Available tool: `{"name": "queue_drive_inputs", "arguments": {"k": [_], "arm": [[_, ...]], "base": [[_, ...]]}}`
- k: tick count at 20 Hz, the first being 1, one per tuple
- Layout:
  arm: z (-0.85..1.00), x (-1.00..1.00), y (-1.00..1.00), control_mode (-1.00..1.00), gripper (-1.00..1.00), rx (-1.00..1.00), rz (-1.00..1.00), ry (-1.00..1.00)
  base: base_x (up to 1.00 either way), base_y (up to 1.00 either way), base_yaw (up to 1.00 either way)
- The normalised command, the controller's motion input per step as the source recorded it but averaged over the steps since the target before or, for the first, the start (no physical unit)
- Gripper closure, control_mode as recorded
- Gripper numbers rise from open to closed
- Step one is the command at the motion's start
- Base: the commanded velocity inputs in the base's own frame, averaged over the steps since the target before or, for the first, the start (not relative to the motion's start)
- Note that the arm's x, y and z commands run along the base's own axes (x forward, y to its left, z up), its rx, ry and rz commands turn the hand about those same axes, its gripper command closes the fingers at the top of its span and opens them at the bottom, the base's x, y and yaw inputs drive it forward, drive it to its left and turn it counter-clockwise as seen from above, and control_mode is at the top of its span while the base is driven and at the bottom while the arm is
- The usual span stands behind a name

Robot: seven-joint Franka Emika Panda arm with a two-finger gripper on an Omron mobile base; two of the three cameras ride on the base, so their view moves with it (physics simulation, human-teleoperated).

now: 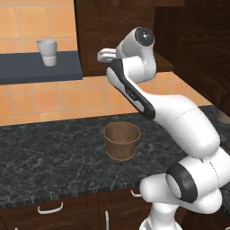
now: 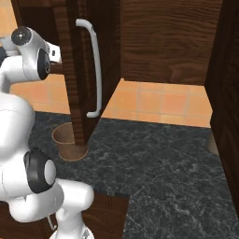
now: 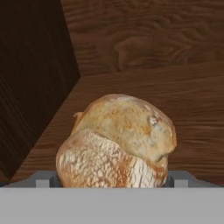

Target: Open the cabinet, pick up the bread from the cabinet and place it in the basket. Then move the basket to the dining counter.

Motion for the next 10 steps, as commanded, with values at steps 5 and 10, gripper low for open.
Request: {"name": "queue_drive_inputs", "arguments": {"k": [5,10], "arm": [[0.21,-1.0,-0.25,-1.0,1.0,0.0,0.0,0.0],[-0.01,-1.0,-0.25,-1.0,1.0,0.0,0.0,0.0]], "base": [[0.0,0.0,0.0],[0.0,0.0,0.0]]}}
